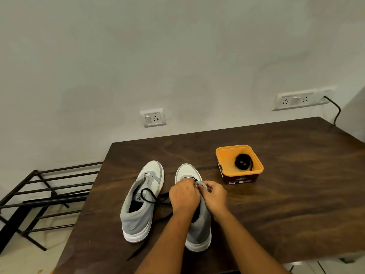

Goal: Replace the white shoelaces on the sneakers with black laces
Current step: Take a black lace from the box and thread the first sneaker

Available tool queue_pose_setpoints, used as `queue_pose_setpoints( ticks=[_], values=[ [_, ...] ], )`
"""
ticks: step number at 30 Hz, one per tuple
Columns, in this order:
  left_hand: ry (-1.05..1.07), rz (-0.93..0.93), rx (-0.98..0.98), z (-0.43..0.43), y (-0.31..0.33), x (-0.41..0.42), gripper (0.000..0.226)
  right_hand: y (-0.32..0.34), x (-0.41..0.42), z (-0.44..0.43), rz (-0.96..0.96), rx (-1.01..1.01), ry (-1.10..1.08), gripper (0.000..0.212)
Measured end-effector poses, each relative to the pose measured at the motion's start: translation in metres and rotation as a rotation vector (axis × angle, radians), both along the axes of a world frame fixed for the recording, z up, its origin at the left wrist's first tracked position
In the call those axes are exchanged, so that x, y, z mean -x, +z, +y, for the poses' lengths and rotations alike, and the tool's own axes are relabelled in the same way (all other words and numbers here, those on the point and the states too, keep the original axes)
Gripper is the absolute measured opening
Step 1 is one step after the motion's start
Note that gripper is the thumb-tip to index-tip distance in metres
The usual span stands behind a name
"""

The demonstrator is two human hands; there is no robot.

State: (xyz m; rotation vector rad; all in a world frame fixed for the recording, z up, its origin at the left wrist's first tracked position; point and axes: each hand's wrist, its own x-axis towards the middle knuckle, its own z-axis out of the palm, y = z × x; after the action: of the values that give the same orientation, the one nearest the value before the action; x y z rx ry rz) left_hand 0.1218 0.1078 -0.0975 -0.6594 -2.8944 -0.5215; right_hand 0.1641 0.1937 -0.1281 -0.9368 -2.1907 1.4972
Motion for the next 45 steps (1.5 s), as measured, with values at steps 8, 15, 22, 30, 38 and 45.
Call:
queue_pose_setpoints(
  ticks=[8,15,22,30,38,45],
  values=[
    [-0.065,-0.01,0.046,-0.003,0.005,0.007,0.023,0.012,0.001,-0.01,-0.149,-0.368,0.097,0.027],
    [-0.059,-0.066,-0.023,-0.005,0.004,0.008,0.019,0.011,-0.001,-0.008,-0.123,-0.347,0.09,0.022],
    [-0.147,-0.058,0.127,-0.002,0.011,0.015,0.018,0.008,-0.002,-0.005,-0.099,-0.352,0.104,0.024],
    [-0.256,0.019,0.275,0.002,0.021,0.024,0.02,0.003,0.005,-0.006,0.009,-0.164,0.018,0.022],
    [-0.004,-0.193,-0.188,-0.001,0.001,0.012,0.015,0.001,0.005,0.01,0.147,0.445,0.021,0.019],
    [-0.02,-0.139,-0.216,-0.006,-0.004,0.012,0.015,0.006,0.016,0.017,-0.032,0.257,0.079,0.015]
  ],
)
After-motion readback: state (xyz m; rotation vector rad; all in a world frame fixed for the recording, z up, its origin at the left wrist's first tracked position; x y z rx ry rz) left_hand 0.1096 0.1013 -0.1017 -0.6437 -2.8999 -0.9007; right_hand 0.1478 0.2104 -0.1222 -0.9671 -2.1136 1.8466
